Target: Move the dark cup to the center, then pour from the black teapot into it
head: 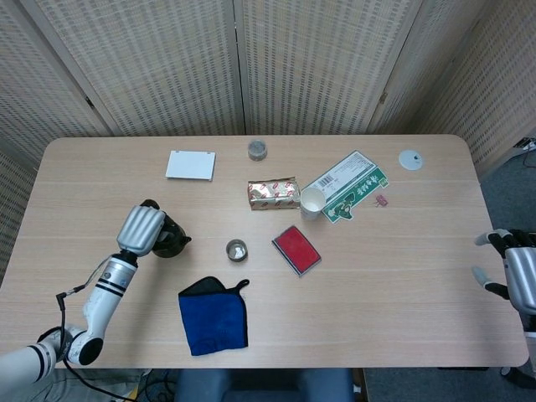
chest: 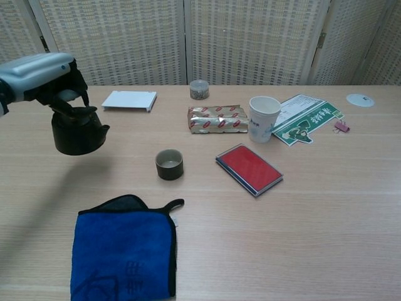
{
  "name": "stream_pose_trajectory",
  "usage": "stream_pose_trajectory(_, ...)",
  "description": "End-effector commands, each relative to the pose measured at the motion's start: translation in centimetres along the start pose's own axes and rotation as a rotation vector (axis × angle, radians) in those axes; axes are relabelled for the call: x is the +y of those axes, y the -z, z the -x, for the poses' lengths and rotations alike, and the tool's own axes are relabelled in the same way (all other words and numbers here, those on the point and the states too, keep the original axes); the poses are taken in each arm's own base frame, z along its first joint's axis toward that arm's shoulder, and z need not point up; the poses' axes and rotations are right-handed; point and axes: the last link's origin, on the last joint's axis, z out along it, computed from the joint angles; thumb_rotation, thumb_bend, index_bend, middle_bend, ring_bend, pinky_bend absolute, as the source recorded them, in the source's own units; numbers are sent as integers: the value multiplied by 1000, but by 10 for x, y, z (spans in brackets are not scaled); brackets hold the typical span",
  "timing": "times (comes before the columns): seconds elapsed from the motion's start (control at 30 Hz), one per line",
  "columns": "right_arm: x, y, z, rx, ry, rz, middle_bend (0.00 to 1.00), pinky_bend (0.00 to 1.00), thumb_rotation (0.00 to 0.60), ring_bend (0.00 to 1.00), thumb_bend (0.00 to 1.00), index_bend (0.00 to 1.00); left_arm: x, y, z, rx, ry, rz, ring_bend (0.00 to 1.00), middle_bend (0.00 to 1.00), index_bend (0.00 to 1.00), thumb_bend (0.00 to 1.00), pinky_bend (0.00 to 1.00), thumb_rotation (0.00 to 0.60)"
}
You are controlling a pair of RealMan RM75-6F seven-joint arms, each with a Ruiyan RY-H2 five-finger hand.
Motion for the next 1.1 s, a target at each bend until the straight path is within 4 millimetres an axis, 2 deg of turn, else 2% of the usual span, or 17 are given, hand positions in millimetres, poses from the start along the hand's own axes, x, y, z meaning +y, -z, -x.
stream_pose_trajectory(0.03, 1, 0, 0, 0, -1, 2, 401, 370, 600, 324, 192, 438, 4, -1, 2, 3, -20, 14, 966, 1000, 1000, 357, 318, 537)
stream_pose_trajectory(1.1, 7, 1, 1, -5, -1, 16, 401, 370, 600, 324, 192, 439, 57, -28, 18, 35, -113, 124, 966, 1000, 1000, 357, 319, 532)
